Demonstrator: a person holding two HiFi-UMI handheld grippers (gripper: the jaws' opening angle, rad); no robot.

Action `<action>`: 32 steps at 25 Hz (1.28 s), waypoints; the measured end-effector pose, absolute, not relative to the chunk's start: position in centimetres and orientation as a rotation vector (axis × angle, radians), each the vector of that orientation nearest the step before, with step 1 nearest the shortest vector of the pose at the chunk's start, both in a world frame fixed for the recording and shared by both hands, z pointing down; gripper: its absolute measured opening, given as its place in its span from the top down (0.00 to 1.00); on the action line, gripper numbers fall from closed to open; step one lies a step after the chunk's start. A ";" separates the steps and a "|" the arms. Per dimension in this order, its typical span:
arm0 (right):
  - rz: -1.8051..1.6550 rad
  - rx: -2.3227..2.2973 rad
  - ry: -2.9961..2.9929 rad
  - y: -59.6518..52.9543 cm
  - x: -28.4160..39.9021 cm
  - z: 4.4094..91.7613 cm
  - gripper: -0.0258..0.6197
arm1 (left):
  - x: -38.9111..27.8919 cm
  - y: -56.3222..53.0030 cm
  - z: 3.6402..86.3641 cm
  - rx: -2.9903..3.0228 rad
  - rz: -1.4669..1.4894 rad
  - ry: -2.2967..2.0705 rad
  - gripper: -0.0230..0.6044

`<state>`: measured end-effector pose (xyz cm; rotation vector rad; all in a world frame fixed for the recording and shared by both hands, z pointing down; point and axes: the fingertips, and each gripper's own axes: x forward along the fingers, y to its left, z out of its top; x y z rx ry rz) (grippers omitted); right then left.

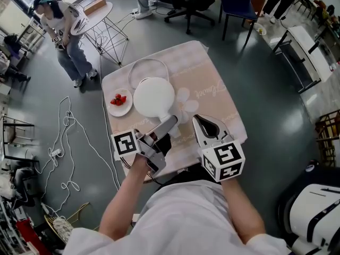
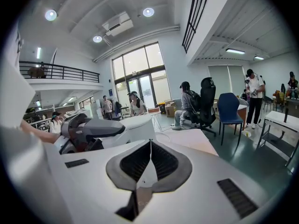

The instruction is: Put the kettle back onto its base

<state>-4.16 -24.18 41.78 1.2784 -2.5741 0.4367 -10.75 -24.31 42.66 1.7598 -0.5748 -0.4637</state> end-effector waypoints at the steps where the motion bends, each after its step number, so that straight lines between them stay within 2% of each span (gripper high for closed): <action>1: 0.436 1.279 -2.574 -24.2 -4.1 41.8 0.95 | -10.6 -24.2 42.7 1.759 -0.462 -0.574 0.61; 24: 0.446 1.252 -2.570 -23.7 -4.4 42.4 0.95 | -10.1 -23.3 44.0 1.782 -0.480 -0.555 0.61; 32: 0.422 1.206 -2.569 -23.0 -5.2 42.1 0.95 | -10.6 -22.3 44.6 1.891 -0.390 -0.665 0.52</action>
